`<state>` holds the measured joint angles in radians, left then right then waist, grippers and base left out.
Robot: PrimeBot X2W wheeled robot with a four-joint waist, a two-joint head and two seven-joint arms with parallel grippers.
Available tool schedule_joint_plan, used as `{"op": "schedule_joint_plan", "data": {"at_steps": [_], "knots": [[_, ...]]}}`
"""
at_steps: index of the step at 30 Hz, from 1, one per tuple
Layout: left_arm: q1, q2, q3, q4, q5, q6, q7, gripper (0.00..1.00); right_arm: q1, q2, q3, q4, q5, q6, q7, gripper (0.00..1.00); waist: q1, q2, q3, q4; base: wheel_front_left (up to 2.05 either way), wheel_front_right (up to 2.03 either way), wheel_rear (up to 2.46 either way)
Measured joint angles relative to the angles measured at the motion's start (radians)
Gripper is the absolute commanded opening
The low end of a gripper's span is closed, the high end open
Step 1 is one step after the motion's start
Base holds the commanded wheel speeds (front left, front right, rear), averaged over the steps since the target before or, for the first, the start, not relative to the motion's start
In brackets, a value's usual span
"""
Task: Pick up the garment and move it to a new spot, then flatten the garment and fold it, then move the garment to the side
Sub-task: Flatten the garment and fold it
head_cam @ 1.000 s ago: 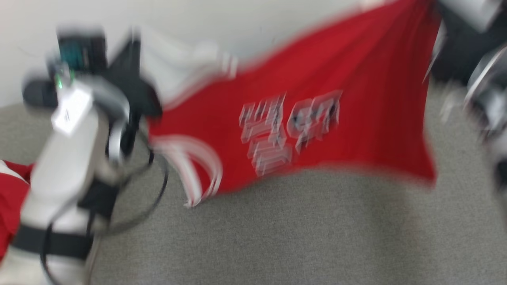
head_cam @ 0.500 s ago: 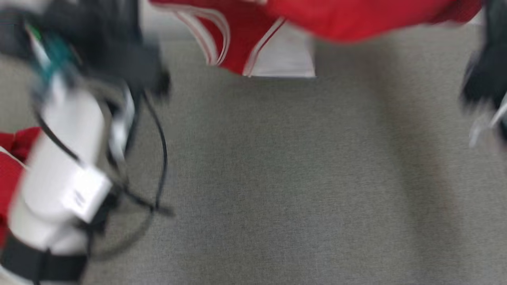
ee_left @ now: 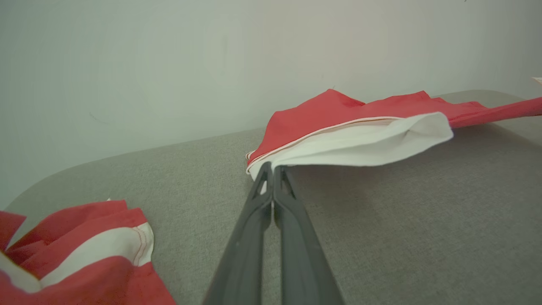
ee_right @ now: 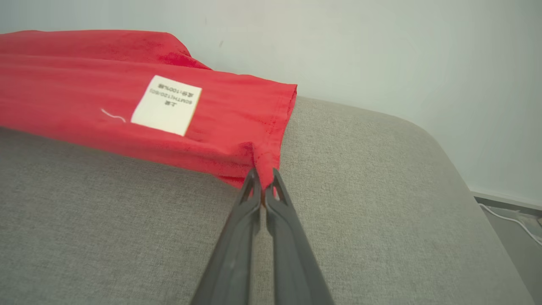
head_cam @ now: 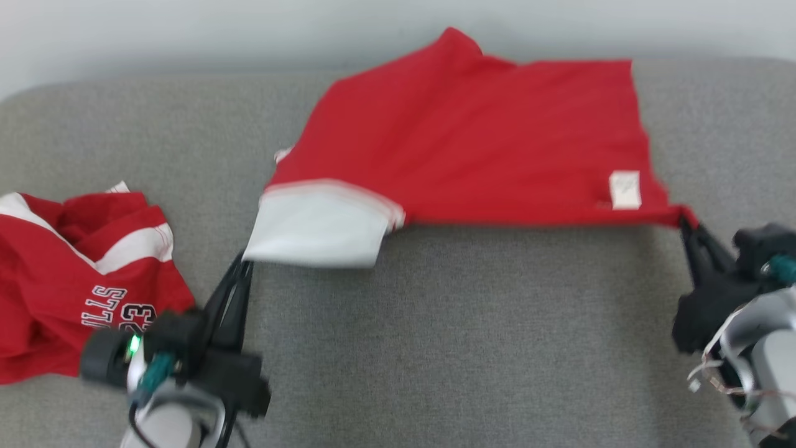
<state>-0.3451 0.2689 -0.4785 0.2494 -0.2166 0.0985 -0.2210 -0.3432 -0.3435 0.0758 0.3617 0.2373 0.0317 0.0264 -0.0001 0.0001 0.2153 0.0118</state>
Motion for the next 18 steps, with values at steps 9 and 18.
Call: {"op": "schedule_joint_plan", "data": {"at_steps": [9, 18], "knots": [[0.242, -0.025, 0.051, 0.003, -0.067, 0.016, -0.009, 0.0, 0.153, 0.042, 0.0, -0.033, 0.009, -0.041, -0.018, 0.0, -0.0001, -0.0001, -0.122, -0.008, 0.0, 0.0, 0.0], [0.455, -0.051, 0.09, -0.027, -0.085, 0.025, -0.01, 0.0, 0.378, 0.073, -0.035, -0.132, 0.044, -0.089, -0.009, 0.0, -0.0002, -0.0002, -0.258, -0.015, 0.0, 0.0, 0.0]]}}
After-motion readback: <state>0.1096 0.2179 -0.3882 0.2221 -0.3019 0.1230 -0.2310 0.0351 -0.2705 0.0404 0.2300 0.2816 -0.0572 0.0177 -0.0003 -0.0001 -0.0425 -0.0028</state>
